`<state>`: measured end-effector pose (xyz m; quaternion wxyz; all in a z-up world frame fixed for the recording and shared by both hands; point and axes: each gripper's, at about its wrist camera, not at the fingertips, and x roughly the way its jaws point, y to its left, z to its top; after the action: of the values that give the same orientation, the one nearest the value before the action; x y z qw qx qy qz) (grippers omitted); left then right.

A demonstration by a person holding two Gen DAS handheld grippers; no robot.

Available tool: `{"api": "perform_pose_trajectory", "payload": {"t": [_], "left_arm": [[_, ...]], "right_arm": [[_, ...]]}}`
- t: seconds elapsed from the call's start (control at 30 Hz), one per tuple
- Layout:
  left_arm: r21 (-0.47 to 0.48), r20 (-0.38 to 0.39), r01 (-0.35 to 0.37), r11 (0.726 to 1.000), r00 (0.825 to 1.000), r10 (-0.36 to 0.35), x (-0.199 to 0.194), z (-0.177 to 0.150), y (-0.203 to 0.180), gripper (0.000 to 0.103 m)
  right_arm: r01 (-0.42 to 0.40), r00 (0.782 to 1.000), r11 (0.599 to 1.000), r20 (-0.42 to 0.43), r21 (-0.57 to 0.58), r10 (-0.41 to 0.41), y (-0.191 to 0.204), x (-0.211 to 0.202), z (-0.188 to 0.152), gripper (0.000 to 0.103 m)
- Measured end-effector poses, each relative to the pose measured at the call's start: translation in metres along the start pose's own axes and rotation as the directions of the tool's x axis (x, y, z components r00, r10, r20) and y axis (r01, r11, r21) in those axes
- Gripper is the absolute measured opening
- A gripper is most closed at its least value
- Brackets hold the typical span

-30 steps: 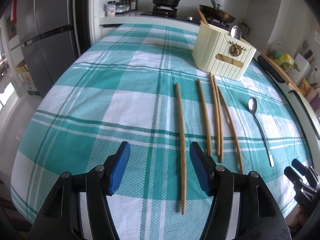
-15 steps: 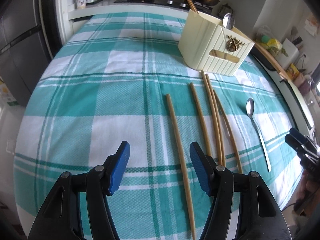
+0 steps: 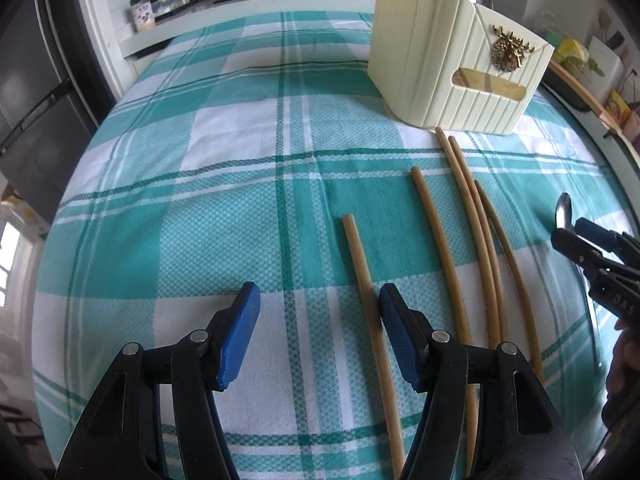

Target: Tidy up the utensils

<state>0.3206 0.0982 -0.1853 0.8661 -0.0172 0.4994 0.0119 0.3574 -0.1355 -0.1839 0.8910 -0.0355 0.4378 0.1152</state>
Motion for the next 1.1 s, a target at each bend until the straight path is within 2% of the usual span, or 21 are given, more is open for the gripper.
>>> {"api": "perform_pose_trajectory", "payload": {"t": [0.03, 0.07, 0.13, 0.17, 0.2, 0.27, 0.37, 0.47, 0.63, 0.83, 1.03, 1.1], "left_arm": [[0.002, 0.0, -0.005, 1.0, 1.0, 0.005, 0.001, 0.001, -0.001, 0.063], [0.008, 0.002, -0.008, 1.0, 1.0, 0.008, 0.001, 0.002, -0.003, 0.057], [0.027, 0.012, -0.002, 1.0, 1.0, 0.002, 0.0, 0.001, -0.009, 0.042], [0.038, 0.018, -0.005, 0.999, 1.0, 0.004, -0.001, 0.001, -0.012, 0.03], [0.048, 0.026, -0.011, 0.999, 1.0, 0.01, -0.001, 0.001, -0.015, 0.013], [0.037, 0.032, 0.009, 0.999, 0.999, -0.01, -0.001, 0.001, -0.014, 0.006], [-0.002, 0.042, 0.031, 1.0, 0.999, -0.031, -0.007, 0.002, -0.01, 0.005], [-0.01, 0.103, 0.031, 0.999, 0.994, -0.03, -0.029, 0.002, -0.01, 0.005], [-0.031, 0.216, 0.045, 0.999, 0.976, -0.037, -0.081, 0.0, -0.009, 0.005], [-0.044, 0.316, 0.07, 0.997, 0.947, -0.052, -0.135, -0.01, -0.007, 0.005], [-0.057, 0.369, 0.119, 0.991, 0.925, -0.089, -0.167, -0.014, -0.004, 0.005], [-0.064, 0.383, 0.136, 0.989, 0.918, -0.102, -0.173, -0.012, -0.002, 0.005]], "right_arm": [[0.003, 1.0, 1.0, -0.004, 0.001, -0.003, 0.001, 0.003, 0.003, 0.065], [0.016, 1.0, 1.0, -0.001, -0.002, -0.016, 0.002, 0.005, 0.005, 0.065], [0.06, 0.998, 0.998, 0.016, -0.017, -0.06, 0.004, 0.007, 0.006, 0.055], [0.071, 0.997, 0.997, 0.024, -0.02, -0.071, 0.004, 0.007, 0.007, 0.039], [0.073, 0.997, 0.997, 0.03, -0.015, -0.072, 0.002, 0.007, 0.008, 0.036], [0.038, 0.998, 0.999, 0.047, 0.015, -0.038, -0.005, 0.004, 0.008, 0.036], [-0.044, 0.992, 0.998, 0.12, 0.049, 0.038, -0.016, -0.014, 0.007, 0.036], [-0.1, 0.975, 0.994, 0.203, 0.045, 0.089, -0.021, -0.044, 0.005, 0.036], [-0.158, 0.938, 0.987, 0.313, 0.007, 0.148, -0.026, -0.098, 0.001, 0.036], [-0.178, 0.891, 0.983, 0.418, -0.032, 0.175, -0.029, -0.151, -0.008, 0.036], [-0.183, 0.862, 0.982, 0.472, -0.046, 0.183, -0.034, -0.179, -0.009, 0.036], [-0.186, 0.857, 0.981, 0.48, -0.047, 0.185, -0.035, -0.184, -0.008, 0.031]]}}
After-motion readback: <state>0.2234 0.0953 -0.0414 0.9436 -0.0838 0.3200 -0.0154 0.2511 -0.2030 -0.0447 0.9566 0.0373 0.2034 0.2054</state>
